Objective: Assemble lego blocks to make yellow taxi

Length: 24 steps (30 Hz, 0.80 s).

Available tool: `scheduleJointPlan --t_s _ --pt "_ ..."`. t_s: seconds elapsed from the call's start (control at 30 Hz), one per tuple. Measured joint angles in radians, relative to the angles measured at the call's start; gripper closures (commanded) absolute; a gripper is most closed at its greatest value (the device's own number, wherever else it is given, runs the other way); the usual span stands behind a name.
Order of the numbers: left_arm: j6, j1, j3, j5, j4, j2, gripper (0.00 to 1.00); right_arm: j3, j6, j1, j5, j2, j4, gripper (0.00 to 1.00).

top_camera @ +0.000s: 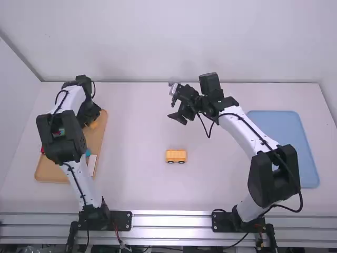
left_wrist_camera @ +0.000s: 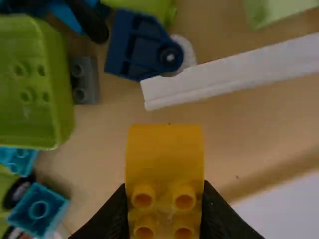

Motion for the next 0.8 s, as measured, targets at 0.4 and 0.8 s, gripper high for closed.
scheduleJointPlan --t_s 0.4,0.8 --pt "0.399 -0.237 -0.467 0.022 0.391 -0.383 0.89 0.0 -0.029 0.006 -0.085 0.0 -0.017 0.01" --pt "0.924 -0.391 -0.681 0.317 0.447 -0.529 0.98 0.0 -0.225 -0.063 -0.336 -0.012 -0.358 0.01"
